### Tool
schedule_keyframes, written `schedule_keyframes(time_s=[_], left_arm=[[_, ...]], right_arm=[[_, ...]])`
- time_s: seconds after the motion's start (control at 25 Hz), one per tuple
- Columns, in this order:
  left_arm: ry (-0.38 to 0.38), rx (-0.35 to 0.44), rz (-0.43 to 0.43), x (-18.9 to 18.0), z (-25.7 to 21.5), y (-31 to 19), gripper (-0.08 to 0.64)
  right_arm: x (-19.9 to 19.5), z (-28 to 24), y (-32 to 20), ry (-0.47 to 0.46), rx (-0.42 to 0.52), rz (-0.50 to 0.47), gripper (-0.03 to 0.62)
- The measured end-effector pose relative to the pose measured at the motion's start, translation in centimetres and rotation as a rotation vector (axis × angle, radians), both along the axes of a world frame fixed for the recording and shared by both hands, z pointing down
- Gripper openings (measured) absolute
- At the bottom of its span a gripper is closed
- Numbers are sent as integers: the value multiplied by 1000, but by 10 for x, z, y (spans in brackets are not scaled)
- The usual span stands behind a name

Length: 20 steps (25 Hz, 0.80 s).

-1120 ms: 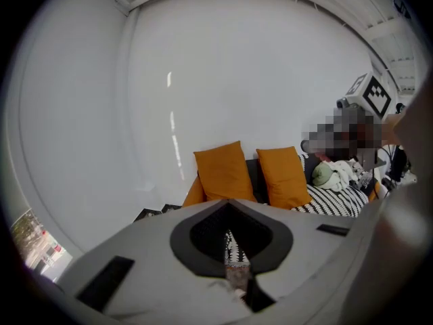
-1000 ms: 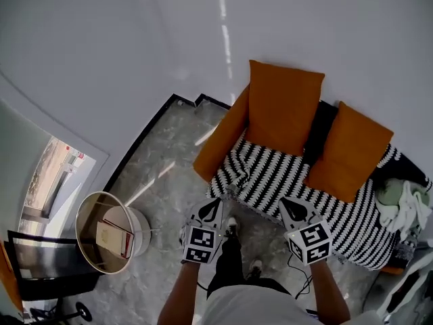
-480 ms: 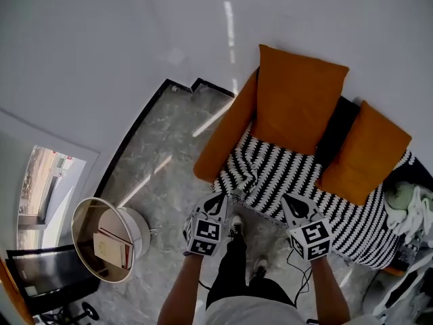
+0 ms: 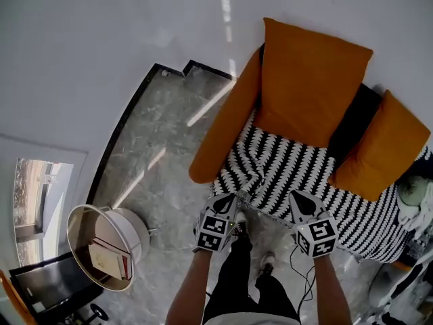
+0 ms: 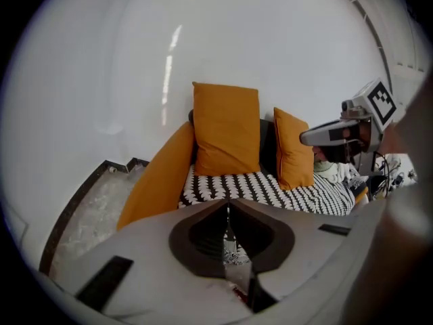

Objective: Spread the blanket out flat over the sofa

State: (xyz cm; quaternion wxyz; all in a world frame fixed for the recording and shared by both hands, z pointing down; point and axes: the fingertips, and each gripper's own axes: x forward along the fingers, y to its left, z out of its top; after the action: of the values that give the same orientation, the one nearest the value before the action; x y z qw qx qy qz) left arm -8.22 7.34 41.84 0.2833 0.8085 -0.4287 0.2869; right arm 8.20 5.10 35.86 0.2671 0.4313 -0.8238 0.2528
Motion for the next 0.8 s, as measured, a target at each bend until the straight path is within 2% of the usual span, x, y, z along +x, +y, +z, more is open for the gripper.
schedule_keyframes(time_s=[0.16,0.48,0.8], left_arm=[[8,-63,32,6,48,-8,33],[27,-156,98,11,124,-15,104],[-1,-234,156,28,195,-14,145]], right_arm=[[-2,38,-11,-34,-33,-3,3],[-15,122,-20,-21,-127,10,23],[-13,193,-9,5,-208,1,23]])
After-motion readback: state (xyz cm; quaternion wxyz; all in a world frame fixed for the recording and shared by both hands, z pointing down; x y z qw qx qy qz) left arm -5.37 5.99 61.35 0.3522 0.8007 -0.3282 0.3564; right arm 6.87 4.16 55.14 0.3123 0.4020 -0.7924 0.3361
